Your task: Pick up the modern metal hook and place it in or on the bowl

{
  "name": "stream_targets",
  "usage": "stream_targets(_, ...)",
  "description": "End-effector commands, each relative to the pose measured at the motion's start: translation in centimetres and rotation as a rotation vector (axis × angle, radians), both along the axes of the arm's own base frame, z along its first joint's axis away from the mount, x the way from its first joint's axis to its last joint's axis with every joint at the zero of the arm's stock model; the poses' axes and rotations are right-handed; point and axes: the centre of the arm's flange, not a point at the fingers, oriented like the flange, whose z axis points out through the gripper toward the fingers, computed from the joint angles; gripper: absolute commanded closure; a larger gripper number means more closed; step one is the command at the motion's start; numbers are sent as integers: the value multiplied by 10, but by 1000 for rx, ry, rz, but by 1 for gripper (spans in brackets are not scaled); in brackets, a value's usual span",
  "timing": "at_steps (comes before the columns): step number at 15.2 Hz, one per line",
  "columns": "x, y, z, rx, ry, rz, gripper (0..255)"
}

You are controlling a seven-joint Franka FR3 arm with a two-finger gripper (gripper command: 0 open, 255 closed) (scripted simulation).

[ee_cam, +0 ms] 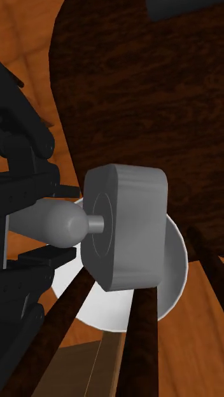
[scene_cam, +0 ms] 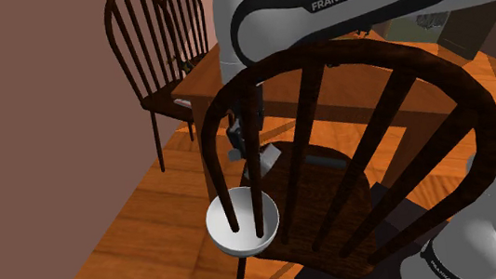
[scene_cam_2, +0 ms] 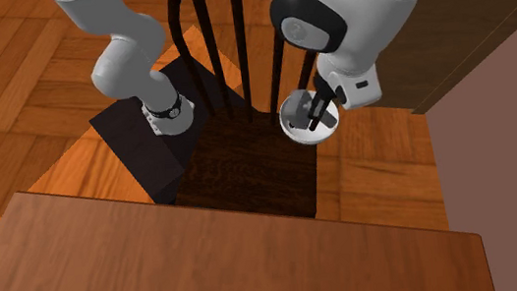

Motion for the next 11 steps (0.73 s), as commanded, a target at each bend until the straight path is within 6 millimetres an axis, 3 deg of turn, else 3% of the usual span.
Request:
stream_targets(1, -36, 77, -24, -39, 17, 179, 255)
stream_targets(11, -36, 77, -77, -39, 17, 179, 255)
